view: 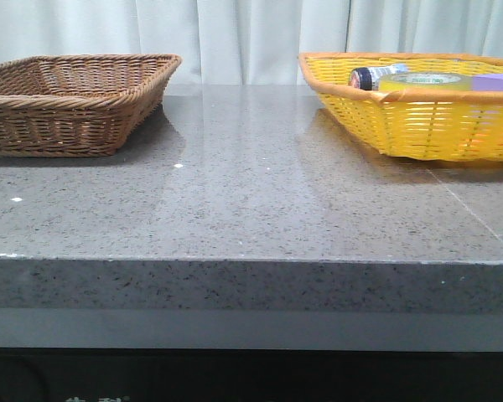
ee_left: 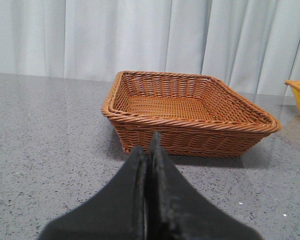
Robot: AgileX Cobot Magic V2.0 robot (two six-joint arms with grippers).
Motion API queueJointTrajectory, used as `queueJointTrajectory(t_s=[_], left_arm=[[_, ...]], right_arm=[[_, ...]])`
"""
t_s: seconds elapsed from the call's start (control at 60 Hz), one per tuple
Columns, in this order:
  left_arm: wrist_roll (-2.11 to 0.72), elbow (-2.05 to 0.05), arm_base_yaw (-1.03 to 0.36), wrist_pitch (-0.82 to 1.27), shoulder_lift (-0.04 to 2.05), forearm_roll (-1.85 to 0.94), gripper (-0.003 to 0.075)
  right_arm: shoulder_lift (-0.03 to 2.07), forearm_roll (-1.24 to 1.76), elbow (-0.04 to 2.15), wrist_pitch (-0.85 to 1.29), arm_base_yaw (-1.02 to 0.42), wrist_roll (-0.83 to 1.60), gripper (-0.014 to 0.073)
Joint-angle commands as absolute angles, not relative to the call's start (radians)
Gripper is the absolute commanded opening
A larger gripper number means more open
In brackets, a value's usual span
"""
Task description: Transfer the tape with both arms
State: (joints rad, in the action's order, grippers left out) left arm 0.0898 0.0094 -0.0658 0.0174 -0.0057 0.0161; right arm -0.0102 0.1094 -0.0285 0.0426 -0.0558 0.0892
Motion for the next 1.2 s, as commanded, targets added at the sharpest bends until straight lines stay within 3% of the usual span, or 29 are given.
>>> queueJointTrajectory(t_s=[0.0,0.983,1.183], left_arm=[[0.093,0.049,-0.063,-0.065,-0.022,0.014,-0.002],[0.093,0.049,-0.063,-0.106,-0.022,0.014,-0.002],[0.093,-0.034,-0.063,-0.103,-0.022,-0.01,-0.002]], right_arm=[[-0.037,0.1,-0.001,-0.044,-0.049,0.094,-0.0069],[-0.037,0.1,-0.001,-0.068,-0.049,0.094,-0.0069],[-0.037,0.144,0.058,-0.059,-0.049,0.094,-0.0069]])
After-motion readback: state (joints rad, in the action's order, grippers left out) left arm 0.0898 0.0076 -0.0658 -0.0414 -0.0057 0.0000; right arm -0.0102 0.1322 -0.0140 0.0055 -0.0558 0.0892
